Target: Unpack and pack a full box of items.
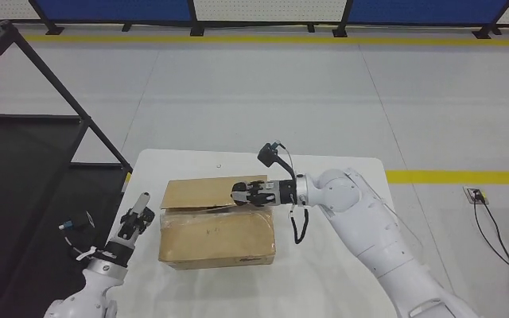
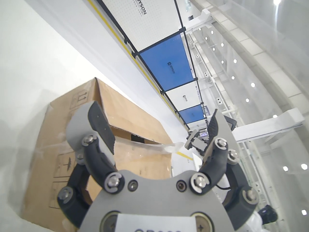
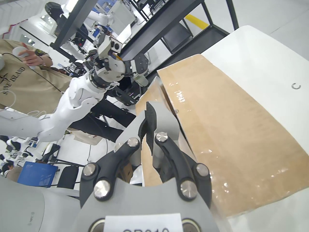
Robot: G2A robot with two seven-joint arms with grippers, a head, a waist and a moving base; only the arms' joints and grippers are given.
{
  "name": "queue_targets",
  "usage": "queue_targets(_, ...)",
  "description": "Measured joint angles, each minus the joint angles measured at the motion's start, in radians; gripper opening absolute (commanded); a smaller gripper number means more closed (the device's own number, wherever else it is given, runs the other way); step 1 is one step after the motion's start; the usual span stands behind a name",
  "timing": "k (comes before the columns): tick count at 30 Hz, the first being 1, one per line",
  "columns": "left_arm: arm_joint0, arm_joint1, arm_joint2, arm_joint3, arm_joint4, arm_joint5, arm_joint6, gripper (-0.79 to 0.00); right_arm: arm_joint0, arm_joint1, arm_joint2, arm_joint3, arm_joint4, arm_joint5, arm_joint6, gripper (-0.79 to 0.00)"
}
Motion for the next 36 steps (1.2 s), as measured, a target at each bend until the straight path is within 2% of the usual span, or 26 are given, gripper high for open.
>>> queue_targets(3,-0.009,0.001,-0.012,0.004,-0.092,0.040,-0.052,0.000,0.002,0.002,0.002,0.001,0.005,0.022,0.018,-0.785)
queue_targets(10,-0.008,0.001,-0.010,0.002,-0.085,0.038,-0.047,0.000,-0.002,0.002,0.000,0.000,-0.001,0.025,0.011,-0.785)
queue_targets(11,-0.008,0.000,-0.009,0.000,-0.095,0.039,-0.044,0.000,-0.006,0.002,-0.004,-0.005,-0.012,0.044,0.007,-0.785)
queue_targets(15,-0.009,-0.007,-0.002,-0.009,-0.172,0.049,0.010,0.000,-0.003,-0.005,-0.037,-0.019,-0.008,0.230,0.051,-0.785)
queue_targets(20,-0.008,-0.011,0.009,-0.010,-0.212,0.047,0.041,0.000,0.034,-0.022,-0.067,0.036,0.033,0.437,0.102,-0.785)
queue_targets(27,-0.002,-0.011,0.001,-0.012,-0.221,0.045,0.029,0.000,0.072,-0.042,-0.088,0.105,0.033,0.535,0.038,-0.785)
queue_targets(31,0.002,-0.011,-0.001,-0.011,-0.224,0.043,0.035,0.000,0.090,-0.056,-0.111,0.138,0.030,0.613,0.046,-0.785)
queue_targets(36,0.003,-0.012,-0.004,-0.012,-0.229,0.041,0.050,0.000,0.111,-0.074,-0.137,0.168,0.028,0.644,0.060,-0.785)
